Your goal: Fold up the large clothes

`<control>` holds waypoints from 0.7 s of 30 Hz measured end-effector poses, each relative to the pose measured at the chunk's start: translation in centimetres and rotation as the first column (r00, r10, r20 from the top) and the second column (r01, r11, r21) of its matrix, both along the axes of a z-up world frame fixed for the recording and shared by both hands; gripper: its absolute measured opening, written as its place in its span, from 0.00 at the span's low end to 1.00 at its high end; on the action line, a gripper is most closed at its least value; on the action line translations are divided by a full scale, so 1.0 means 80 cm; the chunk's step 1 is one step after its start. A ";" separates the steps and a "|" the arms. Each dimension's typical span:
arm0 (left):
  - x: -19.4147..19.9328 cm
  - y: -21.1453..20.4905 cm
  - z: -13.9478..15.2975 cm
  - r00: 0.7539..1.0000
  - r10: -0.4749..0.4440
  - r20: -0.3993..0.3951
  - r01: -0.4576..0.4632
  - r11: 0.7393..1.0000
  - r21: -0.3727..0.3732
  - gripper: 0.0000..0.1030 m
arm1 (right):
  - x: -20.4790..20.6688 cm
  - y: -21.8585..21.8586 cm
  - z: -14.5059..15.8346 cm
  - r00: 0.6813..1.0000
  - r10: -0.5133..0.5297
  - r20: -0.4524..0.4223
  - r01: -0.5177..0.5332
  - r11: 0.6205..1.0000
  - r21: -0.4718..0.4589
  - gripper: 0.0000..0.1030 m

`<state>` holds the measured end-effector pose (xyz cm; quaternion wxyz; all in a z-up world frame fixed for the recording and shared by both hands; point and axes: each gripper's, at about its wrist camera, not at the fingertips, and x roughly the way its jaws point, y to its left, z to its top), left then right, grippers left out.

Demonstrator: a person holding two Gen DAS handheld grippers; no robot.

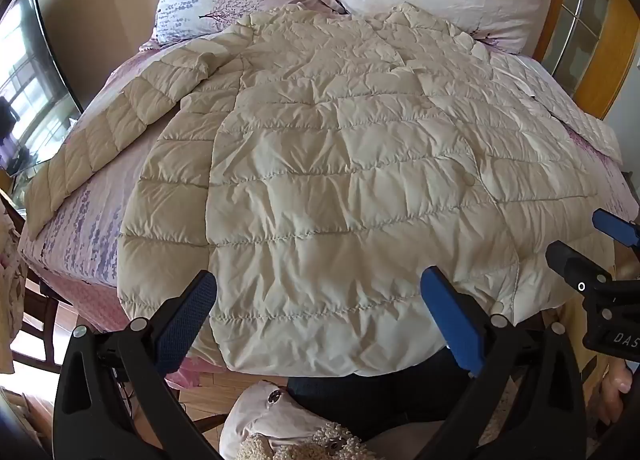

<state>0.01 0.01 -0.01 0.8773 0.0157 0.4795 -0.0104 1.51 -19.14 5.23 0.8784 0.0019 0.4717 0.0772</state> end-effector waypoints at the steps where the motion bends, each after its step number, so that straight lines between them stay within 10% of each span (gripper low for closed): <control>1: 0.000 0.000 0.000 1.000 0.000 0.001 0.000 1.000 0.000 0.99 | 0.000 0.000 0.000 1.000 0.000 -0.002 0.000 1.000 0.002 0.98; 21: 0.000 0.000 0.000 1.000 0.000 0.002 0.000 1.000 0.001 0.99 | -0.001 -0.002 0.000 1.000 0.000 -0.002 0.000 1.000 0.003 0.98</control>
